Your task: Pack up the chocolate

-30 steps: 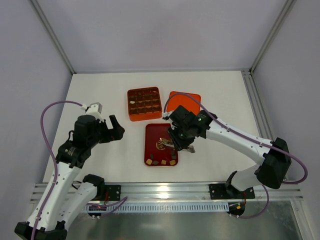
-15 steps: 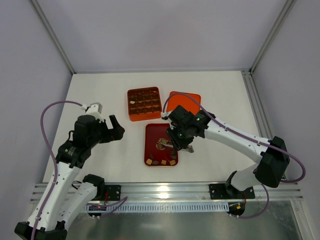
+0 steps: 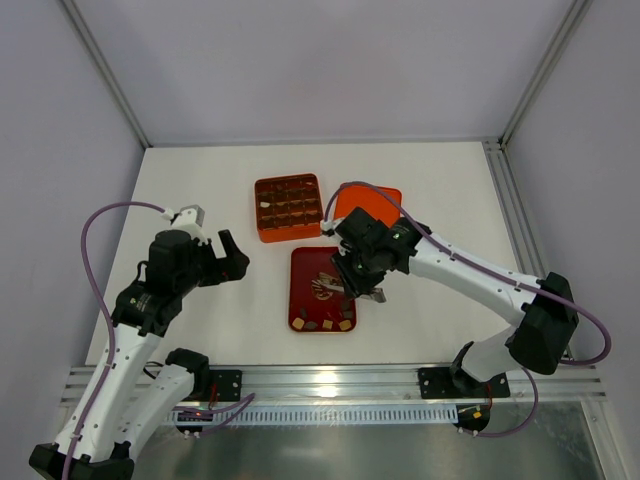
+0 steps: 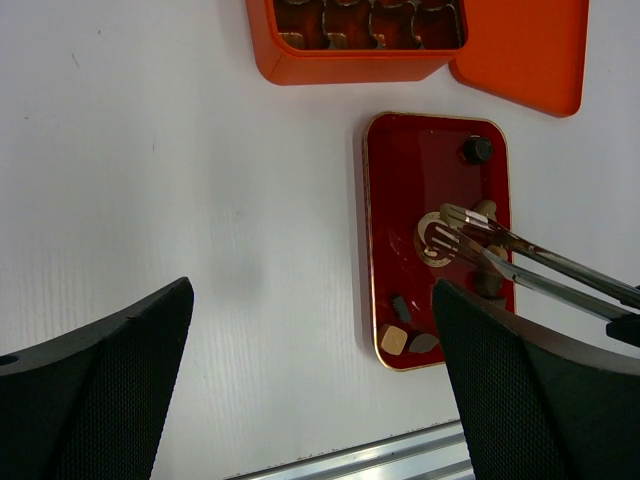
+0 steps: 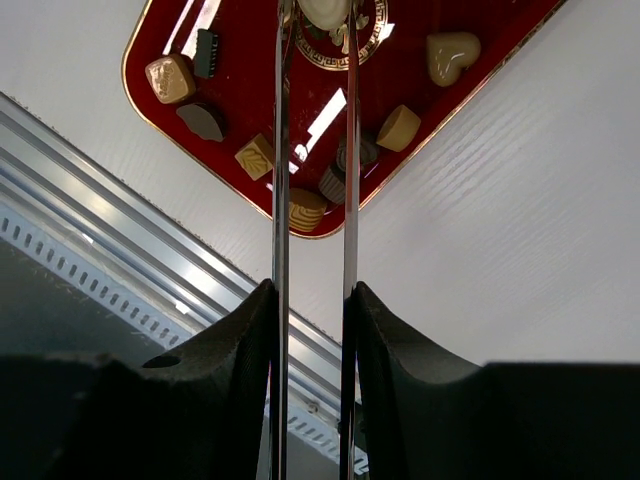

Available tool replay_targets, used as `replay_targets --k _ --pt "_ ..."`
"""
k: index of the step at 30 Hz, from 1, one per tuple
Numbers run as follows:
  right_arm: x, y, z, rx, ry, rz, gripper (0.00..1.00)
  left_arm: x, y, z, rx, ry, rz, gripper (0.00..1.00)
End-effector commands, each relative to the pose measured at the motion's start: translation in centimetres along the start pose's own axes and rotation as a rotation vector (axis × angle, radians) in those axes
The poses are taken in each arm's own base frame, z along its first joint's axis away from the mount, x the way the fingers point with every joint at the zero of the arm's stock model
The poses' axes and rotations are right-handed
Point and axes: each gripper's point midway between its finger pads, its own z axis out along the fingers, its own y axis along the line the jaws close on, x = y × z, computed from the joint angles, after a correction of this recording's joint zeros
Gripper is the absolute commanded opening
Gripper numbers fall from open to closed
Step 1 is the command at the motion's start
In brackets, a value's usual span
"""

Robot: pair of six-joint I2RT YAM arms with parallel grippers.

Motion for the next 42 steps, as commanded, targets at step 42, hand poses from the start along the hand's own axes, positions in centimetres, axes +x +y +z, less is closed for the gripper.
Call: replay_targets --k 42 --pt "-23.8 -7.4 1.7 0.032 -0.375 0.181 0.37 -0.2 -0.1 0.6 -0.005 -0.002 -0.009 1.00"
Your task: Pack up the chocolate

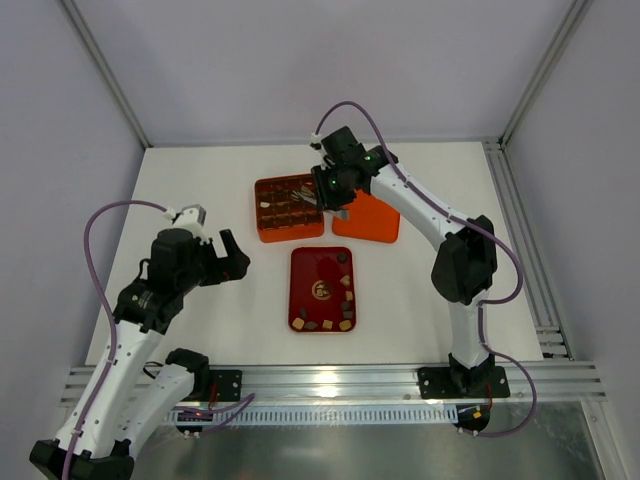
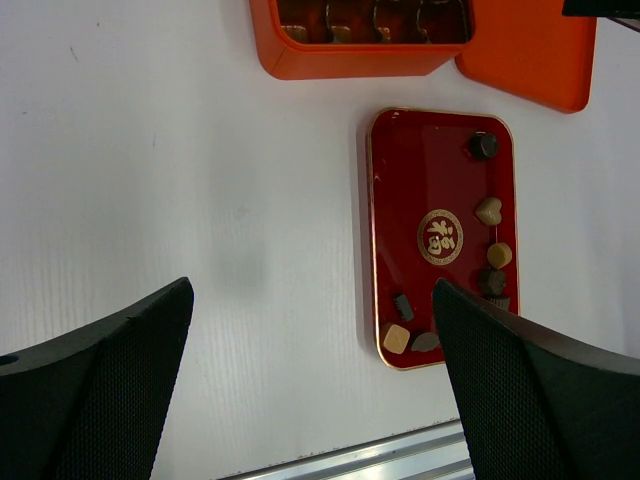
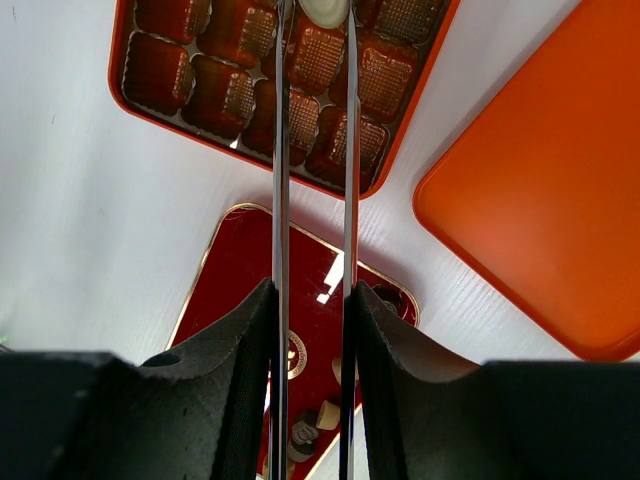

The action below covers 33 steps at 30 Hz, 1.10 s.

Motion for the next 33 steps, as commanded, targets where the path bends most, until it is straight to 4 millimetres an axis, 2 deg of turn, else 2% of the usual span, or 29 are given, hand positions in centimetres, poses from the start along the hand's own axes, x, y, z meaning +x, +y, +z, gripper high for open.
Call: replay_targets --k 1,17,33 --pt "-3.1 0.9 -1.0 -0.022 -0.112 0.004 0.37 -0.4 -0.1 0.2 0.001 -0.018 -0.009 1.00" --pt "-2.8 0.6 1.1 -0.008 -0.105 0.029 0.37 -0.4 -0.1 0.2 0.001 -0.018 -0.011 1.00" --pt "-2.3 0.7 1.7 -0.007 -0.092 0.027 0.41 -0.4 -0.1 0.2 0.002 -0.017 -0.008 1.00"
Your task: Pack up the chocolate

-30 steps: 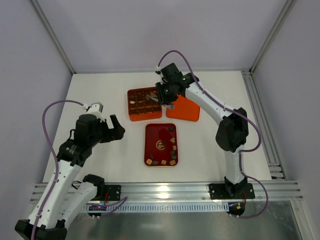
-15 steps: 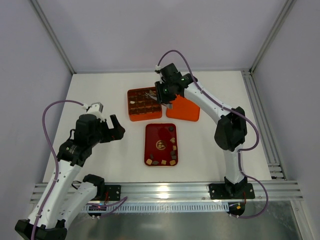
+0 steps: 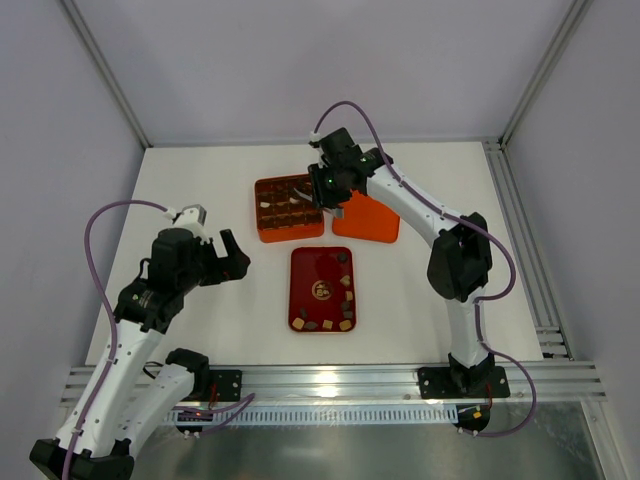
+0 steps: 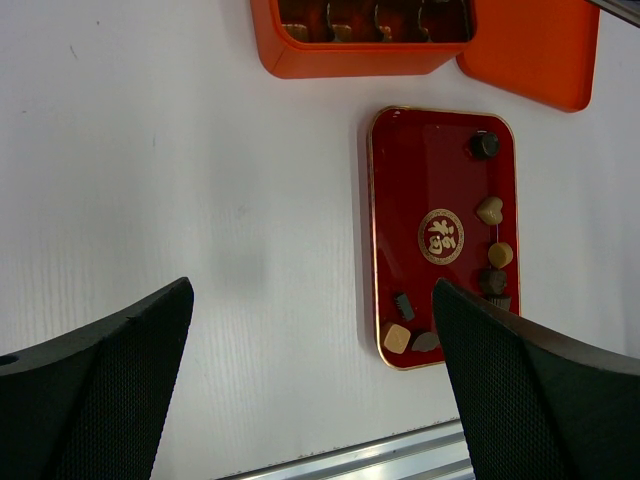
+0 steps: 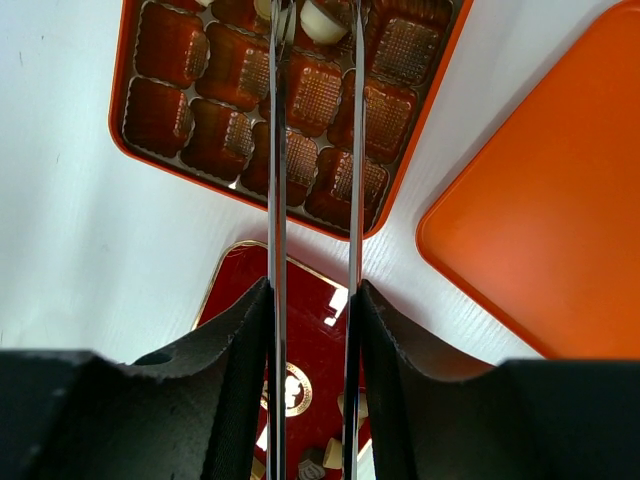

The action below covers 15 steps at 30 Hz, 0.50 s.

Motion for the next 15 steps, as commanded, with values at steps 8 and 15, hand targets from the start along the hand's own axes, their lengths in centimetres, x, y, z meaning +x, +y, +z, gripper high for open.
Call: replay_targets --k 8,15 --pt "-2.2 0.9 -1.7 -0.006 -0.088 -0.001 0.41 -0.5 -0.2 0.1 0.006 -0.024 -0.007 1.00" --pt "-3.4 0.8 -4.7 0.002 -0.147 0.000 0.41 -0.5 -0.2 0.1 0.005 -0.021 -0.007 1.00"
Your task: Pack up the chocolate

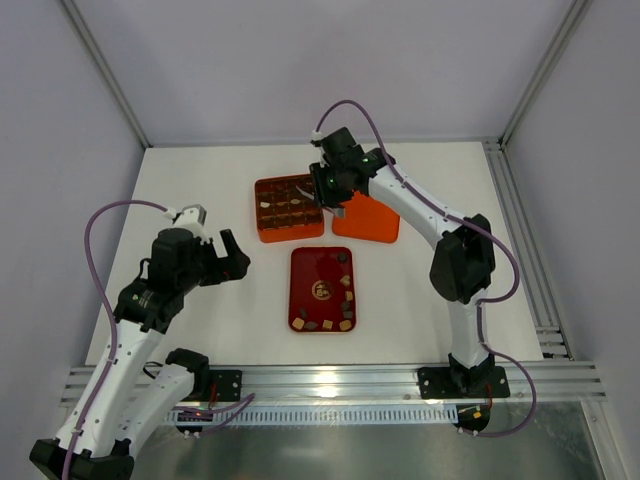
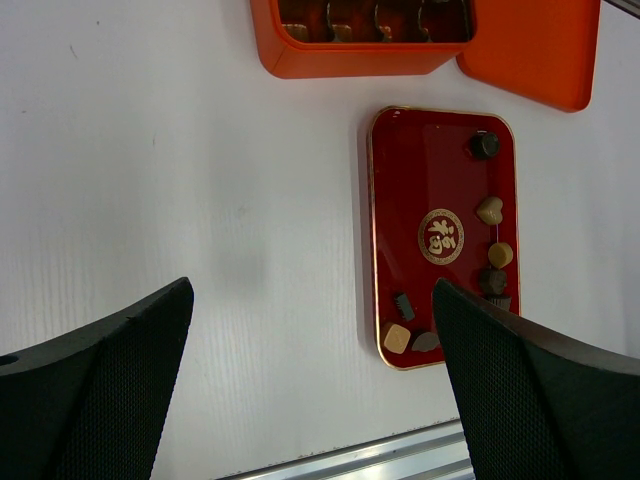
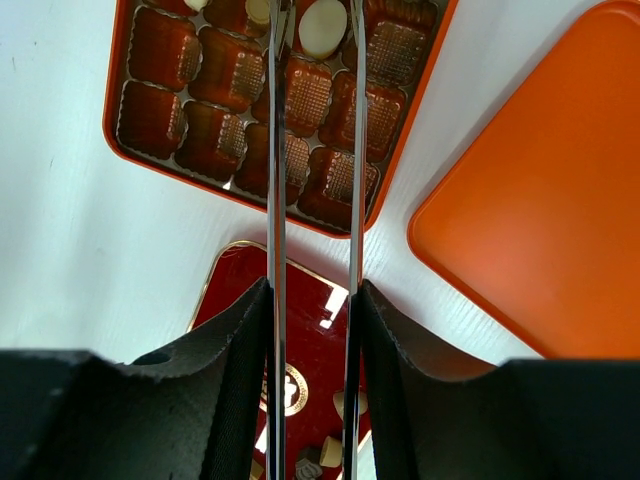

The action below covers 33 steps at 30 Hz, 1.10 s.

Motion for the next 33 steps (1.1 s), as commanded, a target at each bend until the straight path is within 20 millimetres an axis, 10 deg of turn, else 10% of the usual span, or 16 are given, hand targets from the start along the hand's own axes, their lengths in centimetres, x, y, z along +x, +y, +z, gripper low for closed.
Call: replay_targets --k 1,9,24,33 --pt "-3.1 0.8 -4.5 -0.012 -0.134 0.005 0.41 -0.5 -0.2 0.1 0.007 -0.022 -0.007 1.00" --pt "-2.8 -1.1 -6.2 0.009 -0.153 0.041 0.41 -0.5 -0.3 0.1 0.011 -0.022 -0.007 1.00" --pt "5.5 -25.0 -11.8 0.381 -0.229 0.529 0.41 -0.4 -0.8 0.1 0.039 -0.013 -0.002 1.00" --pt "8.8 -30.9 -10.5 0.541 -0.174 0.618 0.41 -0.4 -1.0 0.0 0.052 -0.010 -0.001 1.00"
